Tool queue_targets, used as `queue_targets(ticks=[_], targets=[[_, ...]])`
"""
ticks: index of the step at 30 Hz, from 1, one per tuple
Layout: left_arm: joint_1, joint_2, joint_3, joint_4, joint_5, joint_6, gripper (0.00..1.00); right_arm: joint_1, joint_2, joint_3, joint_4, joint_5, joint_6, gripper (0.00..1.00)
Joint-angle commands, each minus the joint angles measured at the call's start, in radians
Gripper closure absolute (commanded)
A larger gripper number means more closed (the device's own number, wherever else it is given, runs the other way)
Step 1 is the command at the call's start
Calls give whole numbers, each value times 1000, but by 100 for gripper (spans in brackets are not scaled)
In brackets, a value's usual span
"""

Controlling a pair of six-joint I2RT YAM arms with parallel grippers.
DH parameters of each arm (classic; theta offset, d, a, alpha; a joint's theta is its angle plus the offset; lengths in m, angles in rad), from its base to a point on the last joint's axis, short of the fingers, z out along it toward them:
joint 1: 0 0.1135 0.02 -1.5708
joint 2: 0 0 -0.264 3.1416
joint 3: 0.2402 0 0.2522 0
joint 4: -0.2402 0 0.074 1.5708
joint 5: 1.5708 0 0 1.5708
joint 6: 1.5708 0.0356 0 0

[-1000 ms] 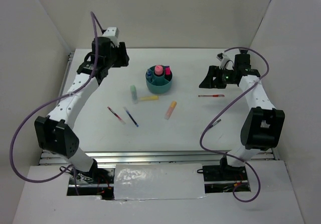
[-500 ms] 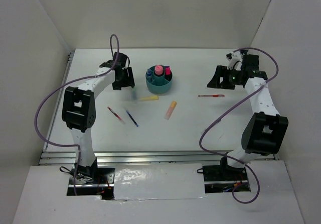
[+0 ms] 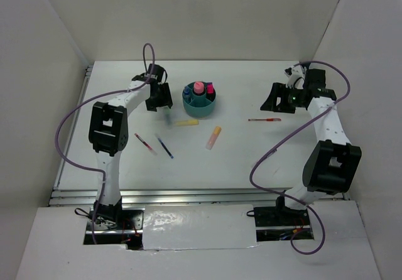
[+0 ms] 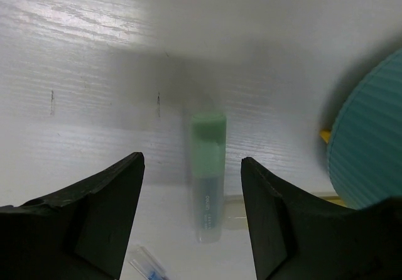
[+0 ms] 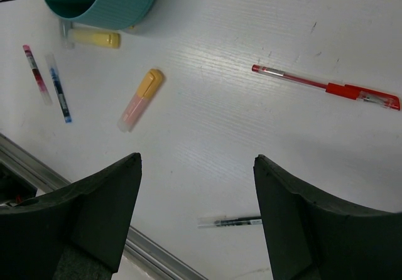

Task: Sort the stationery into containers
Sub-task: Grab a piece of stationery with the left arm

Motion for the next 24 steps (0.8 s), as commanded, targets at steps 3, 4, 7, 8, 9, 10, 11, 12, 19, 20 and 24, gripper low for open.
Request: queue_targets(ticks=[3, 4, 7, 8, 9, 10, 11, 12, 19, 20, 24], targets=[[-1, 28, 32, -18, 34, -22, 28, -10, -22, -12, -12, -8, 8, 21], [0, 31, 26, -21, 37, -28, 28, -10, -20, -12, -12, -8, 8, 21], [0, 39, 24, -15, 54, -30, 31, -10, -13, -12, -10, -11, 13, 21], [-1, 42, 26, -13, 57, -28, 32, -10, -13, -10, -10, -11, 14, 21], [0, 49, 32, -13, 68, -27, 34, -10, -11, -10, -12, -11, 14, 21], [0, 55, 36, -13, 74, -25, 36, -10, -11, -9, -12, -11, 16, 21], [0, 60, 38, -13, 82, -22, 37, -10, -13, -9, -14, -12, 16, 21], [-1, 72, 41, -13, 86, -19, 38, -10, -11, -9, -15, -9, 16, 22], [5, 98, 55, 5, 100, 3, 63, -10, -17, -7, -21, -8, 16, 21], [6, 95, 62, 11, 99, 16, 67, -10, -16, -4, -21, -9, 16, 22], [28, 65, 81, 62, 100, 52, 77, -10, -16, 4, -27, -15, 19, 22]])
